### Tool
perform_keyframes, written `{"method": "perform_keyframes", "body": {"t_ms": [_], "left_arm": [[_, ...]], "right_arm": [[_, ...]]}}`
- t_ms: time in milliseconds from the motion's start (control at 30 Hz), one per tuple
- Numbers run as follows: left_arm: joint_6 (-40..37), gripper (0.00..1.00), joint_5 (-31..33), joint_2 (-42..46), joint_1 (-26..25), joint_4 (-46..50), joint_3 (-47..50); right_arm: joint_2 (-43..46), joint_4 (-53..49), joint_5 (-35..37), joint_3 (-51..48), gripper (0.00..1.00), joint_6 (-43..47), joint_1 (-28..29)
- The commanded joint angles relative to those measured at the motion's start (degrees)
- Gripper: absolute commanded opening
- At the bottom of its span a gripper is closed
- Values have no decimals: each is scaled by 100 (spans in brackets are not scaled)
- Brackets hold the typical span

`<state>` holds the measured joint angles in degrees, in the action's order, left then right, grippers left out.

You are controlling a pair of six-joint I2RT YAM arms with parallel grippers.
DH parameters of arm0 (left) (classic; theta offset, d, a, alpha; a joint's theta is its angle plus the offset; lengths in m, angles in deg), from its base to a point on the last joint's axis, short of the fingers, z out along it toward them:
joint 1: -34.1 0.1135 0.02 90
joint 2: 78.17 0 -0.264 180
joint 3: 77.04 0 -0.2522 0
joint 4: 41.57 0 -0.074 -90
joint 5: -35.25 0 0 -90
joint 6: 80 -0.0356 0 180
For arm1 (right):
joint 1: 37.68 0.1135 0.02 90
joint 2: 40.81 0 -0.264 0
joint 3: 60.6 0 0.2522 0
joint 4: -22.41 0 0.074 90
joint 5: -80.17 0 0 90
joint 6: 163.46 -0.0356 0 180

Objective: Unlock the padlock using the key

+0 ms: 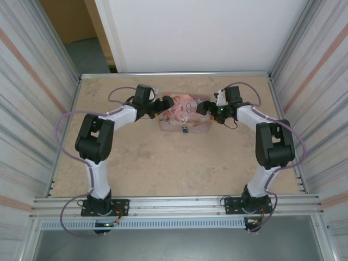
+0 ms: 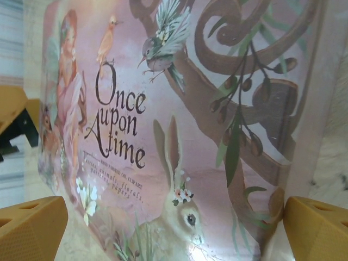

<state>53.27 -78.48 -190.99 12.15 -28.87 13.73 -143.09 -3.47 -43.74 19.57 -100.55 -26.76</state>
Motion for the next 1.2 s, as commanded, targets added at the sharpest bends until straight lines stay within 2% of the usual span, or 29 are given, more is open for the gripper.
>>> {"method": "perform_keyframes", "body": {"t_ms": [0, 600, 933, 1167], "left_arm": [[-175, 92, -90, 432, -63, 74, 166], [-320, 93, 170, 847, -63, 220, 817], [-257, 95, 226, 1100, 243, 235, 969], [-618, 96, 141, 1524, 587, 632, 939]], "right_arm": [[371, 65, -137, -155, 100, -223, 353], [805, 377, 715, -835, 99, -821, 1524], [1029, -173, 1467, -789, 99, -584, 1428], [1457, -667, 1899, -823, 99, -360, 1165]]}}
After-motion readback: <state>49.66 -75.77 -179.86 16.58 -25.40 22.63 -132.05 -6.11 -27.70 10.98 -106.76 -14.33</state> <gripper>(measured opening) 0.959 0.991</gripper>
